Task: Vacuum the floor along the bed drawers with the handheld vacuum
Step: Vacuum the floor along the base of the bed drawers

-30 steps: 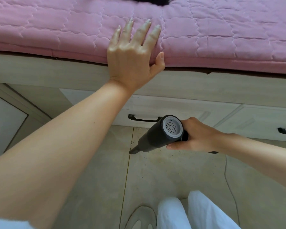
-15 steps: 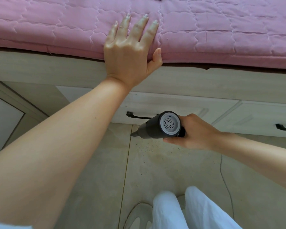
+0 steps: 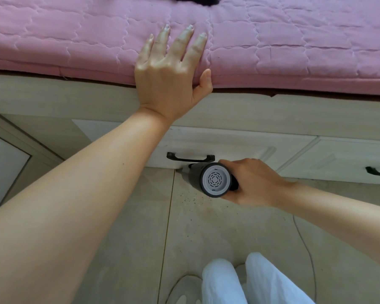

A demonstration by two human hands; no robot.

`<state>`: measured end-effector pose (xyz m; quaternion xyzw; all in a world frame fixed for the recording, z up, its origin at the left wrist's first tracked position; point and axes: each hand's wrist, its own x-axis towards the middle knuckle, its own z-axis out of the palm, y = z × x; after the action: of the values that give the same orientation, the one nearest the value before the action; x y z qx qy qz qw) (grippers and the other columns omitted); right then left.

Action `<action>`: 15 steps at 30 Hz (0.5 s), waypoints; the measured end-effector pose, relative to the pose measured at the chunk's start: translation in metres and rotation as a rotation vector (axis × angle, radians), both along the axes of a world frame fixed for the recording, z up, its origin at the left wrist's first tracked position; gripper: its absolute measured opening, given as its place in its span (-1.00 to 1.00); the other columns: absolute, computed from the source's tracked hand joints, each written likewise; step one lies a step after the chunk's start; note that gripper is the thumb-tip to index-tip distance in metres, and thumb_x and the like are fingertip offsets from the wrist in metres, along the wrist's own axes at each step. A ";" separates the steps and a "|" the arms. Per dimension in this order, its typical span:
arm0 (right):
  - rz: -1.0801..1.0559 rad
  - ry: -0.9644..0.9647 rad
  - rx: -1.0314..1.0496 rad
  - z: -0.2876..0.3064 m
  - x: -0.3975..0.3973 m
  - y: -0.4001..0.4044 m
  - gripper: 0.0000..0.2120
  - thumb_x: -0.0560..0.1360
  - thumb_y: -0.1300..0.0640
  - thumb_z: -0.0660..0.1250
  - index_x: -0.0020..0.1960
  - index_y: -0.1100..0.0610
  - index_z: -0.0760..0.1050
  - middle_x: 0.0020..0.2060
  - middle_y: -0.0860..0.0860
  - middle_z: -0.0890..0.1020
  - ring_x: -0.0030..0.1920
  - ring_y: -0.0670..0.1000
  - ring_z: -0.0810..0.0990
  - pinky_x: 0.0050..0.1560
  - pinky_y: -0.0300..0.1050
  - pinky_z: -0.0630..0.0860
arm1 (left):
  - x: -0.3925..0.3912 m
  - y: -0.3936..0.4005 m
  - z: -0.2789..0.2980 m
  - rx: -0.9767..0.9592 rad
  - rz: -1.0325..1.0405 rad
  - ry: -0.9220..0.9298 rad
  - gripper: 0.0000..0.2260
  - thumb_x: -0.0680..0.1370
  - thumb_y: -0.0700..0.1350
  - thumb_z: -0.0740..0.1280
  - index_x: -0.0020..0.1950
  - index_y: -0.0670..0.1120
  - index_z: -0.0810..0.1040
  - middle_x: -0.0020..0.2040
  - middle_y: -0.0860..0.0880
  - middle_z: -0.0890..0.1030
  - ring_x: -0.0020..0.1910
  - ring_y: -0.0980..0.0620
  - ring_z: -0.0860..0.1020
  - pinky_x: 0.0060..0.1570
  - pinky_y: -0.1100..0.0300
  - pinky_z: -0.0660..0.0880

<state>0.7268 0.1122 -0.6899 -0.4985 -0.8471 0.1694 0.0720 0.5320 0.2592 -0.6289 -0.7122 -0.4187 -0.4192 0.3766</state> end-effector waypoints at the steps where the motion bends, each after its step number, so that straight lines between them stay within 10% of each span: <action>1: 0.003 0.005 -0.004 0.000 0.000 0.000 -0.60 0.40 -0.23 0.34 0.12 -0.04 0.41 -0.19 -0.08 0.65 -0.23 0.05 0.61 -0.24 -0.09 0.51 | -0.001 0.000 0.000 0.000 0.001 -0.001 -0.57 0.56 0.11 0.18 0.30 -0.03 0.65 0.25 -0.05 0.66 0.21 -0.24 0.62 0.13 -0.15 0.58; 15: -0.022 0.055 -0.014 -0.002 0.003 0.003 -0.53 0.38 -0.27 0.33 0.18 -0.05 0.42 -0.16 -0.09 0.67 -0.20 0.04 0.62 -0.22 -0.09 0.54 | 0.000 0.001 -0.001 0.000 0.010 0.011 -0.56 0.57 0.12 0.17 0.32 -0.03 0.63 0.26 -0.05 0.65 0.22 -0.24 0.62 0.15 -0.15 0.56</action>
<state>0.7299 0.1151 -0.6914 -0.5033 -0.8381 0.1882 0.0935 0.5315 0.2600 -0.6303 -0.7125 -0.4202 -0.4135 0.3806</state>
